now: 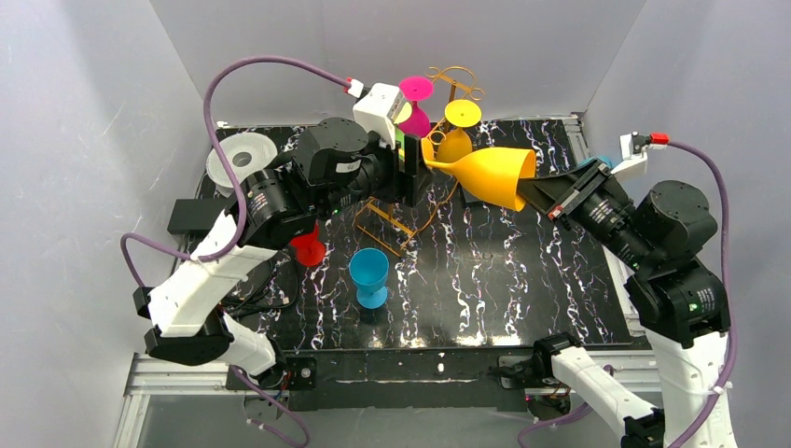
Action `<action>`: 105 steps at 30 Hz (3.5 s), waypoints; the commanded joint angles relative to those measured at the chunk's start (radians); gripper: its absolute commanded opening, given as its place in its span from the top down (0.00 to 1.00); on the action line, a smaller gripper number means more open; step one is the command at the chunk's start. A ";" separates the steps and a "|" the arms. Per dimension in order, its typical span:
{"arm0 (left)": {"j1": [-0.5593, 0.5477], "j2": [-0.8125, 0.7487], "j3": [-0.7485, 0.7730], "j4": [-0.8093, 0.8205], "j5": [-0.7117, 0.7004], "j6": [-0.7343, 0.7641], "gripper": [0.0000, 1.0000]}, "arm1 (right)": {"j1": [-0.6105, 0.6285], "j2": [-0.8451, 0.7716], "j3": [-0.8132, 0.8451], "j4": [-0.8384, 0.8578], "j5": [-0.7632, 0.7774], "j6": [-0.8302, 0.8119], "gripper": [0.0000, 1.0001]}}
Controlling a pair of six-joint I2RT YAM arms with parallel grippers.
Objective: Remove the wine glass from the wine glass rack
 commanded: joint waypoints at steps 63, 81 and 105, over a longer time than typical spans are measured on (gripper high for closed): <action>0.002 0.029 0.123 -0.044 0.030 0.122 0.18 | 0.018 0.174 0.024 -0.684 0.099 -0.366 0.99; 0.002 0.028 0.125 -0.050 0.035 0.109 0.18 | 0.167 0.218 -0.087 -0.652 0.185 -0.353 0.99; 0.002 0.005 0.103 -0.050 0.030 0.102 0.19 | 0.274 0.277 -0.143 -0.624 0.238 -0.336 0.99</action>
